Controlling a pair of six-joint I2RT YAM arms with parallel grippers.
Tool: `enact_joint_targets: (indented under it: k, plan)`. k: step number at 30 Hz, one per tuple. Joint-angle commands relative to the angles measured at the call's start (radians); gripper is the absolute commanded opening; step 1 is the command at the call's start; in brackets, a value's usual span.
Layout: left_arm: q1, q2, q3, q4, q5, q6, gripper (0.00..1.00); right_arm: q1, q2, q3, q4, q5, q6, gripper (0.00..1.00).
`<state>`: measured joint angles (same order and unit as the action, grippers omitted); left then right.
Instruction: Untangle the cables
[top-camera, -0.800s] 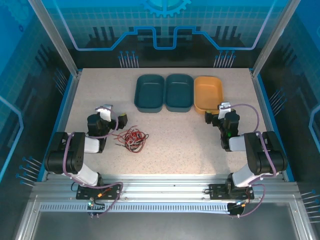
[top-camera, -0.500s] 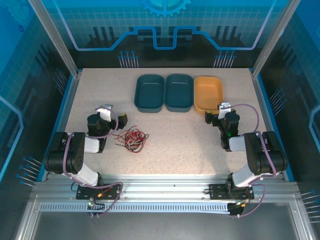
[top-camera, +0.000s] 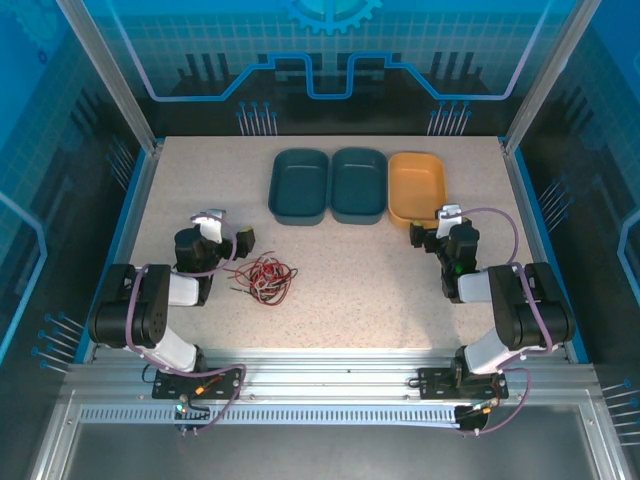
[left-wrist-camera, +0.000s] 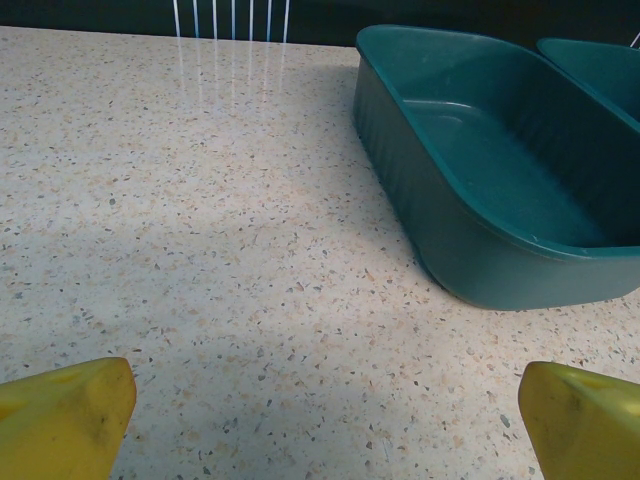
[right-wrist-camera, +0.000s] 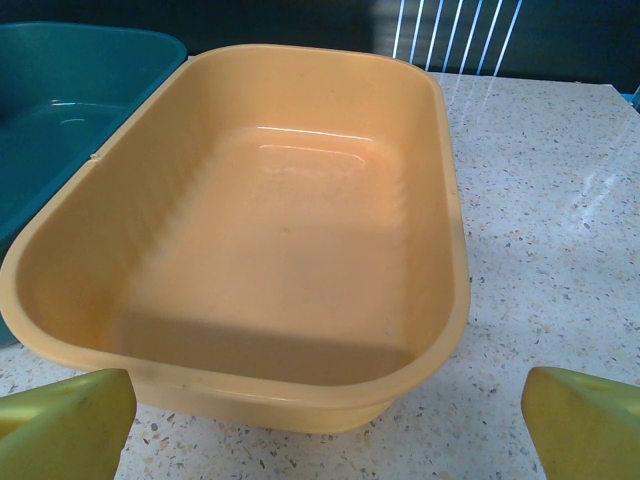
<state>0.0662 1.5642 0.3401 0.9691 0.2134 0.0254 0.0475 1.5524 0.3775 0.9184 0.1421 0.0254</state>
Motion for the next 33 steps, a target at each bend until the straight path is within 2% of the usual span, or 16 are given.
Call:
enact_joint_targets:
  k: [1, 22, 29, 33]
  plan:
    - [-0.004, -0.010, 0.023, -0.003, -0.008, -0.009, 0.99, 0.011, -0.011, -0.005, 0.024, 0.004, 0.002, 1.00]
    - [0.002, -0.016, 0.002, 0.038, -0.024, -0.028, 0.99, 0.012, -0.011, -0.006, 0.026, -0.005, -0.004, 1.00]
    - [0.006, -0.123, -0.032, 0.009, -0.060, -0.045, 0.99, 0.015, -0.059, -0.022, 0.017, 0.026, 0.001, 1.00]
    - [0.006, -0.232, -0.015, -0.117, -0.109, -0.062, 0.99, 0.018, -0.142, -0.024, -0.058, 0.085, 0.015, 1.00]
